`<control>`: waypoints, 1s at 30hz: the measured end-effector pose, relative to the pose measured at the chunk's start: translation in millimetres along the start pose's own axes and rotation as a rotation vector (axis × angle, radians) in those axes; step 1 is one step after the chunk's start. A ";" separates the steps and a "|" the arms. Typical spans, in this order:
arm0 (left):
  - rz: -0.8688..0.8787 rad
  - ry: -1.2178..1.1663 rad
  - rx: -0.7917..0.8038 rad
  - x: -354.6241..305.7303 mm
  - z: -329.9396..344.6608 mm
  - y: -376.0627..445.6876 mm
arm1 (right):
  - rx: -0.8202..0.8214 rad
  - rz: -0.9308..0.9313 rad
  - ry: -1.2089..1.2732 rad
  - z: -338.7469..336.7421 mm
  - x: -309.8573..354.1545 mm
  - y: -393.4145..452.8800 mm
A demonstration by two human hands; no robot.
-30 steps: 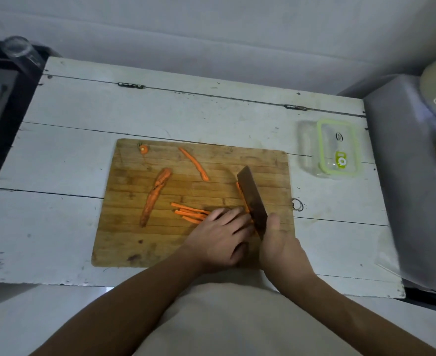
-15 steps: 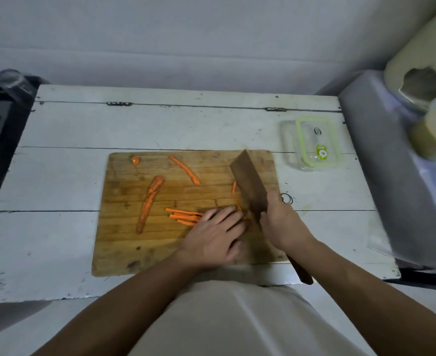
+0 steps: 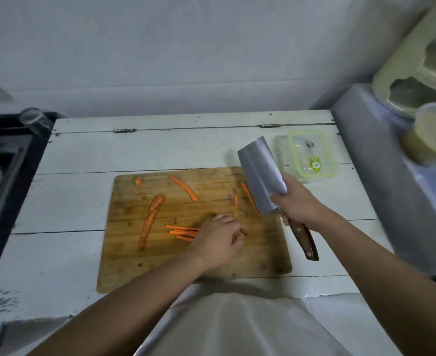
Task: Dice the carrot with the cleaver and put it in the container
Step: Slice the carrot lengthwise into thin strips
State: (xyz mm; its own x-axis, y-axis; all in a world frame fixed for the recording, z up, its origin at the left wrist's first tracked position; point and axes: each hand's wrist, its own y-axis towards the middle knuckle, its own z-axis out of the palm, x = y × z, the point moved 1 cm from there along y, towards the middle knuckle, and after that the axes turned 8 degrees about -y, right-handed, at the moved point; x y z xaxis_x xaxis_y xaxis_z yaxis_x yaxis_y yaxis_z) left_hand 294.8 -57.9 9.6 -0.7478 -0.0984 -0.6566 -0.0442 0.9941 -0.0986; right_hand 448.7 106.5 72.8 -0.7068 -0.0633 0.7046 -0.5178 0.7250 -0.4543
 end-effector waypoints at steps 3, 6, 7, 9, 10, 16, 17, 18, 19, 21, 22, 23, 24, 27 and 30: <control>-0.329 -0.308 -0.145 -4.5 -6.5 18.3 | 0.071 0.021 0.279 -17.3 0.5 -1.1; -0.439 -0.334 -0.265 3.2 -8.8 31.2 | 0.136 0.067 0.409 -32.8 -7.5 -3.9; -0.362 -0.222 -0.247 6.4 -10.1 36.4 | 0.130 0.083 0.419 -37.6 -12.7 -4.9; -0.090 0.085 -0.096 10.3 -13.4 51.1 | 0.092 0.111 0.415 -44.1 -24.4 -7.5; 0.055 0.245 0.008 9.7 -17.0 60.8 | 0.079 0.118 0.412 -45.4 -29.5 -9.7; 0.347 0.509 0.354 -5.7 -27.8 101.5 | 0.080 0.112 0.368 -44.4 -47.4 -22.3; 0.359 0.529 0.371 -5.1 -27.7 97.5 | 0.082 0.113 0.360 -44.8 -49.3 -23.6; 0.384 0.558 0.393 -3.4 -28.0 92.0 | 0.084 0.115 0.359 -44.8 -51.8 -24.6; 0.404 0.585 0.416 -1.1 -28.2 86.1 | 0.085 0.112 0.361 -44.9 -54.2 -25.6; 0.454 0.618 0.433 1.7 -26.9 75.0 | 0.090 0.100 0.360 -43.9 -58.8 -27.4; 0.470 0.626 0.439 1.8 -25.8 71.4 | 0.098 0.094 0.361 -42.7 -60.5 -28.0; 0.468 0.630 0.451 0.9 -24.7 68.9 | 0.107 0.088 0.362 -41.1 -62.0 -28.3; 0.456 0.627 0.467 0.1 -23.1 67.6 | 0.116 0.083 0.362 -39.2 -62.6 -28.4; 0.430 0.595 0.476 -3.6 -23.3 62.9 | 0.136 0.074 0.350 -32.5 -62.2 -28.0; 0.356 0.584 0.431 7.9 -32.4 54.6 | 0.149 0.075 0.345 -26.1 -58.6 -26.7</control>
State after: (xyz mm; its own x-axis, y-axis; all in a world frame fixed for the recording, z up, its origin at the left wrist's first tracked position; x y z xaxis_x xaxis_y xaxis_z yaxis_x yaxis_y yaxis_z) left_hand 265.0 -3.0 23.3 -0.8994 0.3790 -0.2176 0.4323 0.8449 -0.3150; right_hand 516.5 108.8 57.9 -0.5543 0.2391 0.7972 -0.5533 0.6096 -0.5676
